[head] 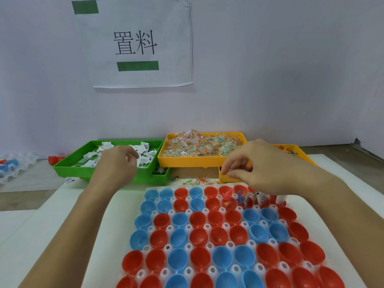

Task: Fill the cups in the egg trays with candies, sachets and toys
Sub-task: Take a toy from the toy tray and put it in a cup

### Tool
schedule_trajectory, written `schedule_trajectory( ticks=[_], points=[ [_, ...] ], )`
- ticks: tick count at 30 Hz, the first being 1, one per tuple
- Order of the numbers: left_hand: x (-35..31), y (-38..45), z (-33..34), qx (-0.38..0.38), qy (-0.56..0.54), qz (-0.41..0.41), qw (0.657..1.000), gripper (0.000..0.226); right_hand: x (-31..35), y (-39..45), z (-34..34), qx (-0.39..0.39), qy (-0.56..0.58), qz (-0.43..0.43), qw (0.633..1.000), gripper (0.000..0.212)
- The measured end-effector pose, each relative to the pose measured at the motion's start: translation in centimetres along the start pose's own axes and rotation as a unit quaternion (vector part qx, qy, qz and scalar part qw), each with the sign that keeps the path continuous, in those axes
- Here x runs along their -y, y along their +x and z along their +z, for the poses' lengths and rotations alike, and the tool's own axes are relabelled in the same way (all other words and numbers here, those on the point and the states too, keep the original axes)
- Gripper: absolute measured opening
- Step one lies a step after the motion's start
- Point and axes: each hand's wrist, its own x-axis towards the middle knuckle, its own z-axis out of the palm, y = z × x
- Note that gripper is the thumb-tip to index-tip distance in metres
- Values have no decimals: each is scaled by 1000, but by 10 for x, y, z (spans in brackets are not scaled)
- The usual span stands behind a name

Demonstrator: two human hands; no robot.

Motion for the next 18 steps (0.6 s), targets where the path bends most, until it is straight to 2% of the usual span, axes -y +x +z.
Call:
schedule_trajectory(
  ticks=[3,6,8,11,13,18],
  points=[
    [6,-4,13,57,79,-17,995,32,-5,0,-7,-31,4,-1,1000,20],
    [6,-3,21,52,91,-31,994,51,-9,-1,-11,-38,-3,3,999,22],
    [5,-1,21,49,93,-34,994,55,-10,-2,-13,-39,-3,3,999,24],
    [3,0,22,41,113,-30,992,51,-9,-3,-13,-41,-6,2,999,23],
    [1,-1,21,21,95,-26,995,40,-9,-3,-13,-41,-6,3,999,21],
    [3,2,14,-84,-47,31,995,17,-9,-3,-12,-41,-6,2,999,18]
  ],
)
